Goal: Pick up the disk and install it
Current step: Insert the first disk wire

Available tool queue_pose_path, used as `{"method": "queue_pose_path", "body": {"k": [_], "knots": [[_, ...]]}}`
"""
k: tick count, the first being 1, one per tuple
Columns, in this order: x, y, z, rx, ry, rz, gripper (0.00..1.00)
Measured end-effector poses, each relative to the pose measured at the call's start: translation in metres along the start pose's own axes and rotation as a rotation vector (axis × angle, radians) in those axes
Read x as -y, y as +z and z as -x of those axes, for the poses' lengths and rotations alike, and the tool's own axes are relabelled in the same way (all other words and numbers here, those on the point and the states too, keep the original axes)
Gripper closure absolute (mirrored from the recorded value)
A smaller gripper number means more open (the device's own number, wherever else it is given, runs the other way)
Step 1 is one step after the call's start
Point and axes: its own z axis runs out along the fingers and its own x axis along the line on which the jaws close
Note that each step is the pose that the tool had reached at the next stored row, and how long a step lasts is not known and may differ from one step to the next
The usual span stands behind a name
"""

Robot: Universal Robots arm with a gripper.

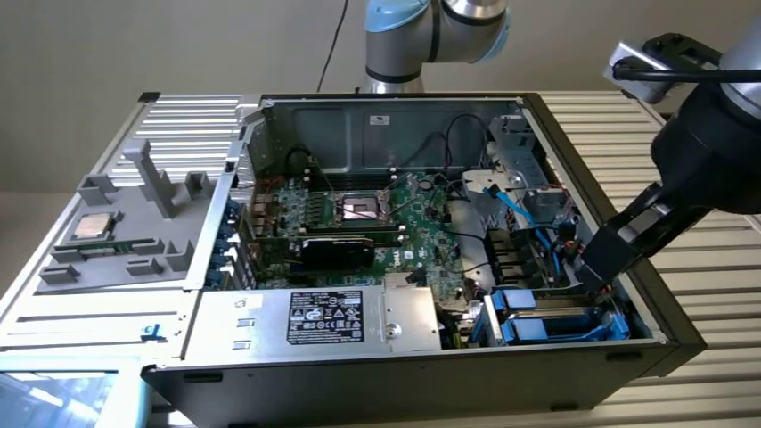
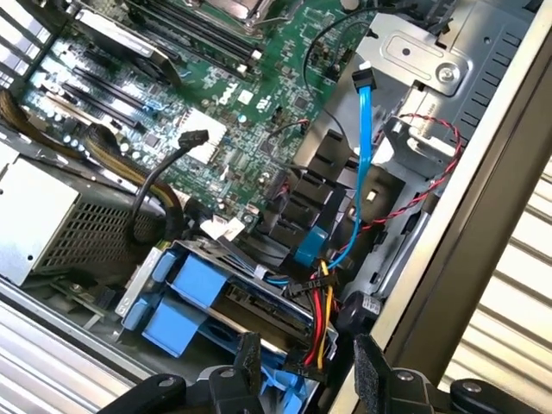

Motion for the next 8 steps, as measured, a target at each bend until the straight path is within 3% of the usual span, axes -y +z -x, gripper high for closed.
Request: {"method": "queue_pose_path", "body": {"k": [1,4,8], "knots": [[0.0023,0.0001,-0.0015,0.0035,0.000,0.0063,0.44],[0.0025,0.0000,-0.0031,0.0066,-0.021,0.0164,0.44],[0.0022,0.0002,-0.0037,0.0034,-0.076,0.0225,0.44]]}}
